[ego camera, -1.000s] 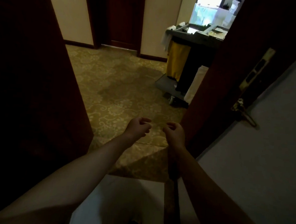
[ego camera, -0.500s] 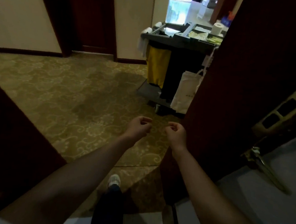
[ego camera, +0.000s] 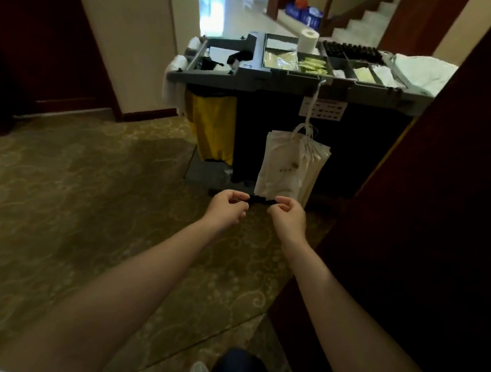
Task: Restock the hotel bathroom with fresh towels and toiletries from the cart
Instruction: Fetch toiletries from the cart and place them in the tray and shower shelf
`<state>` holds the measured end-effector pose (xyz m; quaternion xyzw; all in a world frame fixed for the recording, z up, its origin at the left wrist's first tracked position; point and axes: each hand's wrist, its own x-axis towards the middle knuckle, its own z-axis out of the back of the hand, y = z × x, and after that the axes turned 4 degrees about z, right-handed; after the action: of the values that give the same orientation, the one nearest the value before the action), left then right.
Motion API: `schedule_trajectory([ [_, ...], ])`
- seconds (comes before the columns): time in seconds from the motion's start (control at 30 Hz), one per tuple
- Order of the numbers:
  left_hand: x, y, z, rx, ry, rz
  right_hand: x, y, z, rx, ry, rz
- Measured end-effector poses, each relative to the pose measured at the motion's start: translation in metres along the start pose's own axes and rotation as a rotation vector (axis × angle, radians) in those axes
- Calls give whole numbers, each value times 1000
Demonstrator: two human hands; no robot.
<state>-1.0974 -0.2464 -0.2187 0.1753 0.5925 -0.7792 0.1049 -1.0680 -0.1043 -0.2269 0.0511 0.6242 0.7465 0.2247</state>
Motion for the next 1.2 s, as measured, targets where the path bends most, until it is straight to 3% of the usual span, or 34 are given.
schedule_trajectory([
  [0.53, 231, -91, 16, 93, 144, -141, 221, 38, -75, 6, -73, 63],
  [0.8, 333, -172, -25, 131, 235, -217, 330, 80, -50, -17, -245, 95],
  [1.2, 483, -271, -124, 142, 522, -288, 480, 123, 5, 43, -557, 21],
])
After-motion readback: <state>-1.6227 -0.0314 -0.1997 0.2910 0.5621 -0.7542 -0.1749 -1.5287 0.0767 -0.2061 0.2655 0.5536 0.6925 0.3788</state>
